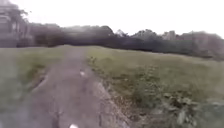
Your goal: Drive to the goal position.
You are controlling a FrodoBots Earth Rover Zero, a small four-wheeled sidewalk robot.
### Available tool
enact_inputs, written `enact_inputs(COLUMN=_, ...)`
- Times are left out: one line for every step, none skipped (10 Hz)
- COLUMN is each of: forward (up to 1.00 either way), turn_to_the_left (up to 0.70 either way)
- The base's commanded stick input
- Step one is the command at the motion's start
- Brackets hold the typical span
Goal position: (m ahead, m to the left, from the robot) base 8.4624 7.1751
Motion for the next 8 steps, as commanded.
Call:
enact_inputs(forward=1.0, turn_to_the_left=0.0)
enact_inputs(forward=0.52, turn_to_the_left=0.0)
enact_inputs(forward=0.0, turn_to_the_left=0.0)
enact_inputs(forward=0.0, turn_to_the_left=0.0)
enact_inputs(forward=0.0, turn_to_the_left=0.0)
enact_inputs(forward=0.0, turn_to_the_left=0.0)
enact_inputs(forward=0.0, turn_to_the_left=0.0)
enact_inputs(forward=0.0, turn_to_the_left=0.0)
